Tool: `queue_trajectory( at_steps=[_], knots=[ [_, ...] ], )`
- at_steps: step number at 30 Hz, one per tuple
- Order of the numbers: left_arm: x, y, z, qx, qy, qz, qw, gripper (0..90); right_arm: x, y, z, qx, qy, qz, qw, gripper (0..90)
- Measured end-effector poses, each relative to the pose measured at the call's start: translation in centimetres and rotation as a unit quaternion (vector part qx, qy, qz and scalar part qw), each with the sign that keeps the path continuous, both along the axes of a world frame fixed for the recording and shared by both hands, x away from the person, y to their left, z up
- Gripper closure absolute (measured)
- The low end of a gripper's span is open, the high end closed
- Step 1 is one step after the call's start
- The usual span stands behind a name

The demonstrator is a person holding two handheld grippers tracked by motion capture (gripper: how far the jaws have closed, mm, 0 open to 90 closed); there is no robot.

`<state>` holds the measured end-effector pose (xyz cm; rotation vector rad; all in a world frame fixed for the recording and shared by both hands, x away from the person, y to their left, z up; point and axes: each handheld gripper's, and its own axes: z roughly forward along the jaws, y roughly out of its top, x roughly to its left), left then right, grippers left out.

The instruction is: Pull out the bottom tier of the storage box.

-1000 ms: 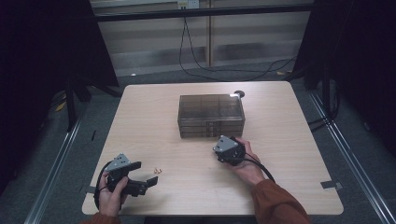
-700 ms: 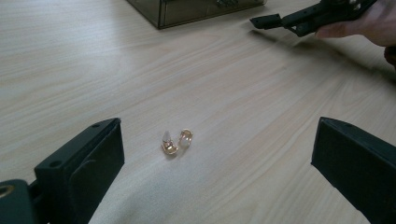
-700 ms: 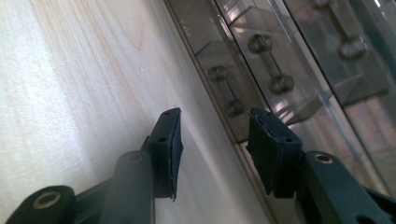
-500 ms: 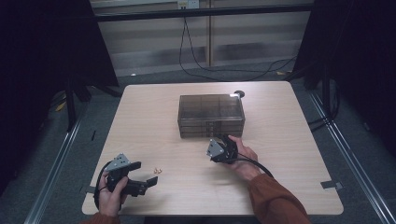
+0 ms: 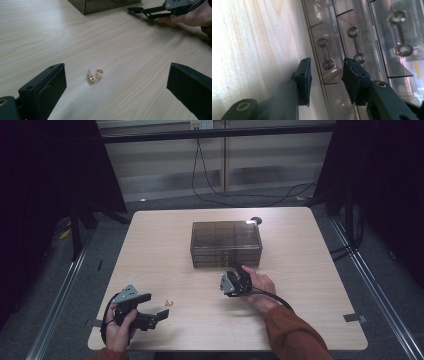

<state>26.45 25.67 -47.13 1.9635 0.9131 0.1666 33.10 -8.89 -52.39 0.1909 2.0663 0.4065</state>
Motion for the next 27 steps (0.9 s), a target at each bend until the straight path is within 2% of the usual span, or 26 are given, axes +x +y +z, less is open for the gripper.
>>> queue_trajectory(
  at_steps=[6,12,16,18,22,23,24,27],
  knots=[
    [0.0,0.0,0.0,0.003,0.001,0.000,1.0000,2.4,0.2,0.3,-0.7,-0.031,-0.020,-0.002,0.9993,60.1],
    [0.1,0.0,-0.1,0.003,0.003,-0.002,1.0000,2.4,0.0,0.6,-1.0,-0.049,-0.030,0.002,0.9984,63.4],
    [0.0,0.0,-0.1,0.003,0.003,-0.002,1.0000,2.4,0.0,0.7,-1.3,-0.064,-0.039,0.003,0.9972,66.0],
    [0.0,0.0,-0.1,0.003,0.003,-0.002,1.0000,2.4,0.0,0.7,-1.5,-0.083,-0.052,0.010,0.9951,67.4],
    [0.0,0.0,-0.1,0.001,0.004,0.000,1.0000,2.4,-0.1,0.7,-1.8,-0.087,-0.057,0.000,0.9946,69.8],
    [0.0,0.0,-0.1,0.001,0.005,0.001,1.0000,2.4,0.1,0.7,-1.8,-0.091,-0.059,0.005,0.9941,70.4],
    [0.0,0.0,-0.1,0.002,0.005,0.002,1.0000,2.4,-0.1,0.7,-1.9,-0.087,-0.055,-0.007,0.9946,71.1],
    [0.0,0.0,-0.1,0.002,0.004,0.001,1.0000,2.4,0.2,0.7,-2.0,-0.090,-0.064,-0.003,0.9939,73.3]
  ],
)
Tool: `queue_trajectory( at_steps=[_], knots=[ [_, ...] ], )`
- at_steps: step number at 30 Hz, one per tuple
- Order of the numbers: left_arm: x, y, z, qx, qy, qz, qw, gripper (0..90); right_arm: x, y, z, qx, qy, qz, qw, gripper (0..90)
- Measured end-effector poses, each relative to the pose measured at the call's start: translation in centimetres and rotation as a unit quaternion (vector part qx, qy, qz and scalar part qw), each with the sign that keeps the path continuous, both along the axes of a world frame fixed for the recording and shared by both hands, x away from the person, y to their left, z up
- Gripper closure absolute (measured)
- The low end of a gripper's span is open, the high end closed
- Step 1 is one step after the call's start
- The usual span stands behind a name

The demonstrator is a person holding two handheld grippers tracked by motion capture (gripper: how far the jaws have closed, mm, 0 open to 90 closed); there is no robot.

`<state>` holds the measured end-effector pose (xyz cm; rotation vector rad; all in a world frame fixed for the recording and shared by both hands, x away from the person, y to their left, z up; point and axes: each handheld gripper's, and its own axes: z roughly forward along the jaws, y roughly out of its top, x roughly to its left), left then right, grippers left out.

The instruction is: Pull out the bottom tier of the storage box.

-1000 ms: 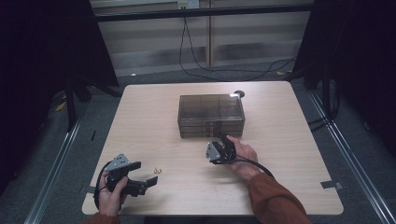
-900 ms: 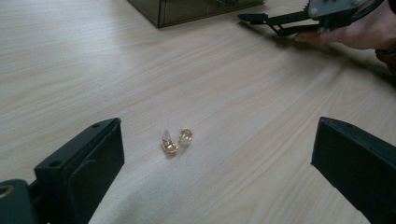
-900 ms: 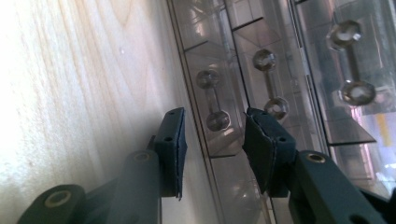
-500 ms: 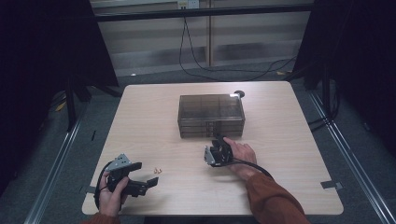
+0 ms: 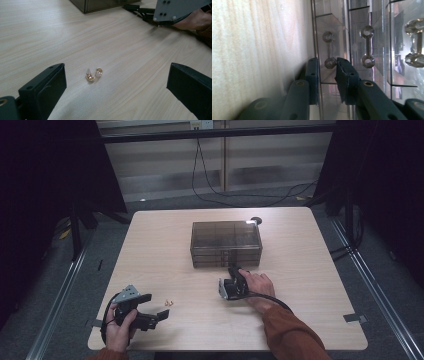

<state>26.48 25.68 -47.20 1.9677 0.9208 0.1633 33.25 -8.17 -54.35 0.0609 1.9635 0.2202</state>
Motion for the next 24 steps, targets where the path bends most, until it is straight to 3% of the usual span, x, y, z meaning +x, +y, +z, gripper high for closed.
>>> queue_trajectory(
  at_steps=[11,14,18,24],
  knots=[
    [0.00,0.00,0.00,0.000,0.000,0.000,1.0000,2.4,-0.14,0.53,-0.38,-0.019,-0.026,-0.007,0.9995,78.7],
    [0.00,0.01,0.01,0.000,0.000,0.000,1.0000,2.4,-0.18,0.57,-0.41,-0.017,-0.027,-0.011,0.9994,79.2],
    [-0.02,0.00,0.02,0.000,0.000,0.000,1.0000,2.4,-0.20,0.68,-0.56,-0.035,-0.037,-0.008,0.9987,79.9],
    [-0.01,0.00,0.02,0.000,0.000,0.000,1.0000,2.4,-0.25,0.85,-0.62,-0.043,-0.039,-0.012,0.9983,80.2]
  ],
)
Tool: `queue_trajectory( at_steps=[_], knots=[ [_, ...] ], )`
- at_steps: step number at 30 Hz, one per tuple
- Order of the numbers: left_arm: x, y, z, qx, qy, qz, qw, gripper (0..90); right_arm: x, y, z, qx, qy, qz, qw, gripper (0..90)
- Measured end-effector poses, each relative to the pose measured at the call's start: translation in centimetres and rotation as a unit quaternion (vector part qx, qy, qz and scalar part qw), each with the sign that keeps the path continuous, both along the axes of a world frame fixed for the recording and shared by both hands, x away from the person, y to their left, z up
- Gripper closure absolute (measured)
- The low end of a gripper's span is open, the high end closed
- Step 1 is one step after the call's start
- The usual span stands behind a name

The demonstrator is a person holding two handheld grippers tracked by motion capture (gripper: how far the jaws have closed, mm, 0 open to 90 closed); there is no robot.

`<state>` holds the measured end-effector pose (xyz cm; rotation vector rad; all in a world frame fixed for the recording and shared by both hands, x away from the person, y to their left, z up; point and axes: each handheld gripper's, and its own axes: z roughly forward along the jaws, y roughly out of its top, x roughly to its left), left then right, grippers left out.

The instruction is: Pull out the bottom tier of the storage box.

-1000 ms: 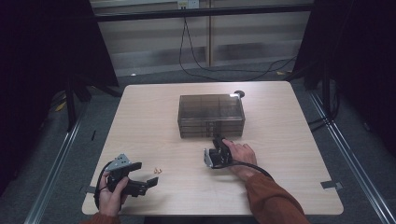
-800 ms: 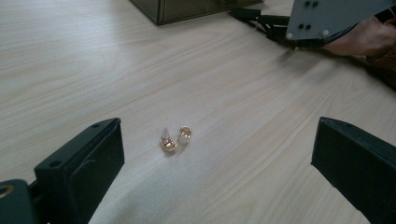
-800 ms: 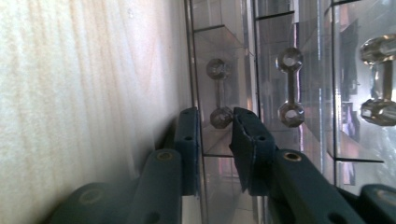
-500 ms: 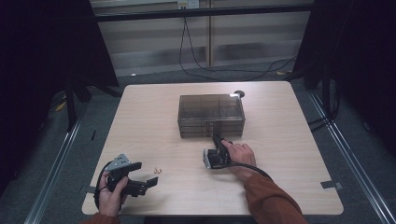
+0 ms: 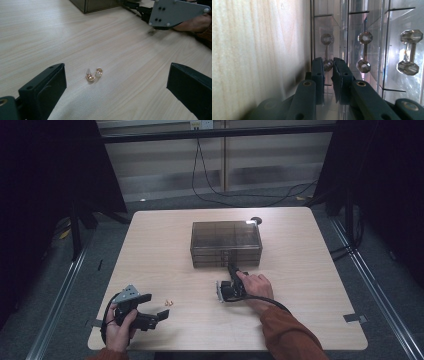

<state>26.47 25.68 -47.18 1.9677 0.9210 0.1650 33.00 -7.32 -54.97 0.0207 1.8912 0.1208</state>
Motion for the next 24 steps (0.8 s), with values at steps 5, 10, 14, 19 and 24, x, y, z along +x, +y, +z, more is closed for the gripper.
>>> queue_trajectory(
  at_steps=[5,10,14,19,24],
  knots=[
    [0.00,0.00,0.00,0.000,0.000,0.000,1.0000,2.4,-0.04,0.10,-0.04,-0.005,-0.002,-0.003,1.0000,80.4],
    [0.00,0.02,0.00,0.000,0.000,0.000,1.0000,2.4,-0.04,0.09,-0.05,-0.006,-0.004,0.000,1.0000,80.5],
    [0.00,0.02,-0.01,0.000,0.000,0.000,1.0000,2.4,-0.11,0.11,-0.05,-0.007,-0.003,-0.002,1.0000,80.5],
    [0.00,0.02,-0.01,0.000,0.000,0.000,1.0000,2.4,-0.20,0.12,-0.04,-0.009,-0.004,-0.002,1.0000,80.6],
    [0.01,0.00,-0.02,0.000,0.001,-0.001,1.0000,2.4,-0.65,0.08,0.07,-0.009,-0.010,0.004,0.9999,90.0]
  ],
)
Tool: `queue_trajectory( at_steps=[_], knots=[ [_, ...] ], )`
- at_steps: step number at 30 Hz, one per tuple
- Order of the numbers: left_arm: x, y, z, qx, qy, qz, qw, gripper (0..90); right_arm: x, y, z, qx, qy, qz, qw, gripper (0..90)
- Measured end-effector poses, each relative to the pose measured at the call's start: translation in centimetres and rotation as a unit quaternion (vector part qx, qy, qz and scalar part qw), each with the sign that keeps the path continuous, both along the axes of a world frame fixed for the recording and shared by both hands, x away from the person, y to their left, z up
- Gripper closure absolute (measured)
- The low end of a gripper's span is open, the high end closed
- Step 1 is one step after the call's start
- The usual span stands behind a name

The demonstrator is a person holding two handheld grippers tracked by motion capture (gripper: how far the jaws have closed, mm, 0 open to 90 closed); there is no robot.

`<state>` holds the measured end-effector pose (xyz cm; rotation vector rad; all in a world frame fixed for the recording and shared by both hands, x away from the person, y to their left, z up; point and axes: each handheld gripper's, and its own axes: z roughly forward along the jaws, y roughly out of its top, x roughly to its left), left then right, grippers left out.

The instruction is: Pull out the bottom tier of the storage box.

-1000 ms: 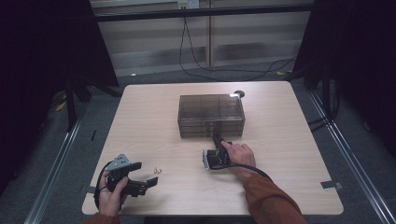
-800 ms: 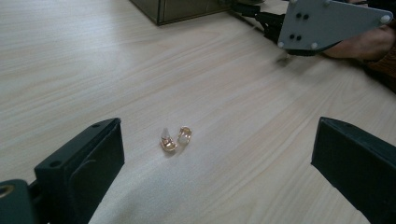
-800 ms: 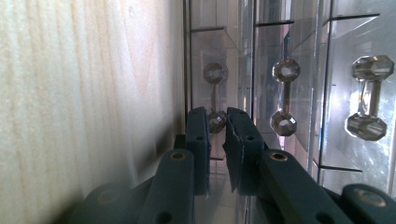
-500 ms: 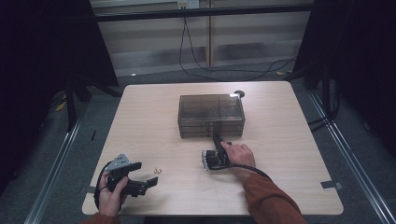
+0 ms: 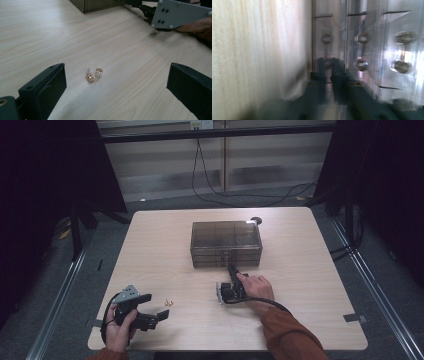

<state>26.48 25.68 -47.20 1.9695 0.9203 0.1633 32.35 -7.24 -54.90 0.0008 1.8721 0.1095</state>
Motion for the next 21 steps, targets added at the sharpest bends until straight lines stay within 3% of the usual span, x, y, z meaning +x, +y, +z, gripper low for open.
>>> queue_trajectory(
  at_steps=[2,5,11,21],
  knots=[
    [0.02,-0.01,-0.01,-0.001,0.001,-0.002,1.0000,2.4,-0.05,-0.04,0.20,0.008,0.015,-0.009,0.9998,90.0],
    [-0.02,-0.01,0.02,-0.001,0.000,-0.003,1.0000,2.4,-0.01,-0.42,0.08,0.020,0.019,-0.009,0.9996,88.5],
    [0.01,-0.02,0.00,-0.001,0.000,-0.003,1.0000,2.4,0.04,-0.29,-0.04,-0.009,0.004,0.001,1.0000,82.1],
    [0.00,0.01,0.02,0.000,0.000,0.000,1.0000,2.4,0.48,0.47,-0.02,-0.013,0.010,-0.022,0.9996,80.4]
  ],
)
